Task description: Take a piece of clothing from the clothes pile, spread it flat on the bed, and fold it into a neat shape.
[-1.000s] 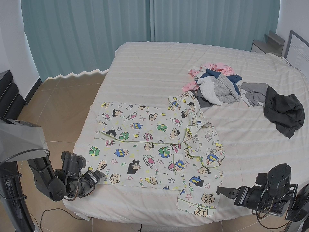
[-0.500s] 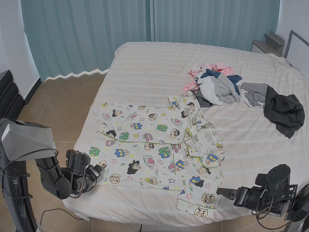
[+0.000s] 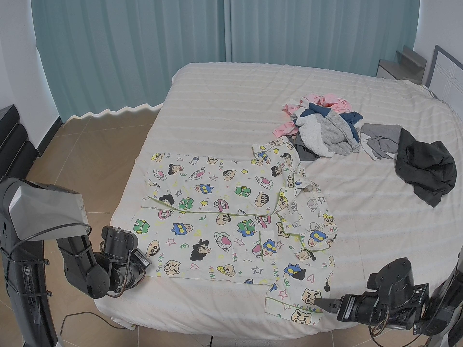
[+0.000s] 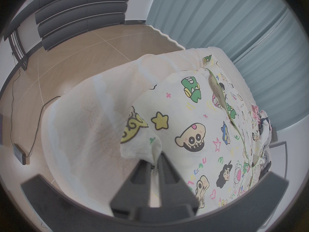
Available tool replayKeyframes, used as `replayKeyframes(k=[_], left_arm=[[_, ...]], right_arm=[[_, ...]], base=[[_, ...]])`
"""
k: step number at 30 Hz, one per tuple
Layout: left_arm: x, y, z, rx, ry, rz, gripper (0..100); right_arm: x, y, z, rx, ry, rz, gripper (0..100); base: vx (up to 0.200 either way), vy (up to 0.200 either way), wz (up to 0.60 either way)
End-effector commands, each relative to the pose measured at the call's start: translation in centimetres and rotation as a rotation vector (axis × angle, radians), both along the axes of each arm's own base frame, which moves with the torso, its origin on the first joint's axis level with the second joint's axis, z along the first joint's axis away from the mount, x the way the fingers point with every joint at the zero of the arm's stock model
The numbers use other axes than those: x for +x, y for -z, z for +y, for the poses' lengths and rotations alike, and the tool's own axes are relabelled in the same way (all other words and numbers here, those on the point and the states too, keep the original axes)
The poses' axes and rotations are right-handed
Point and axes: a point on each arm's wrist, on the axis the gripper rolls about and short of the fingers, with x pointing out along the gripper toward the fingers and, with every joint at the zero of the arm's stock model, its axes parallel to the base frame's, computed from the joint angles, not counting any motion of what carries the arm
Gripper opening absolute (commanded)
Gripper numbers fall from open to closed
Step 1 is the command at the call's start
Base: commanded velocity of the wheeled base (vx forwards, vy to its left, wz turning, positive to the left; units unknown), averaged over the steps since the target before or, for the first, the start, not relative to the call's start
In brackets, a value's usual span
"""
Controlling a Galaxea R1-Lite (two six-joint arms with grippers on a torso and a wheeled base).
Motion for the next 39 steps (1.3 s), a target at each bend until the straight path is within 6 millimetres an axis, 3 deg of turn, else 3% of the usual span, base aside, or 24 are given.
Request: replayKeyframes(k=[1,5,6,9,24,29,39], left_arm=[[-0.6,0.1,0.1,0.006,0.0,0.015,0],[-0.8,0.0,0.2,0.003,-0.001,0.014,0],[-0.9,-0.2,0.4,-0.004,-0.007,-0.014,0],[-1.2,-0.3,0.6,-0.013,-0.007,-0.046,0],[-2.2,-0.5,0.6,-0.009,0.015,-0.096,0],[-2.3,-0.4,0.7,-0.01,0.016,-0.091,0],[-2.3,-0.5,0.7,-0.011,0.014,-0.093,0]], right_arm=[[0.4,3.2,0.3,-0.088,-0.004,0.105,100],[0.8,4.3,0.5,-0.109,-0.003,0.123,100],[1.7,6.0,0.7,-0.123,0.009,0.115,100],[2.4,6.9,0.6,-0.141,0.002,0.088,100],[3.0,7.6,1.0,-0.138,-0.053,0.034,100],[3.4,8.7,1.5,-0.159,-0.091,0.027,100],[4.6,8.3,2.7,-0.125,-0.137,-0.045,100]], base=[[0.0,0.0,0.0],[0.0,0.0,0.0],[0.0,0.0,0.0],[0.0,0.0,0.0],[0.0,0.0,0.0],[0.0,0.0,0.0],[0.0,0.0,0.0]])
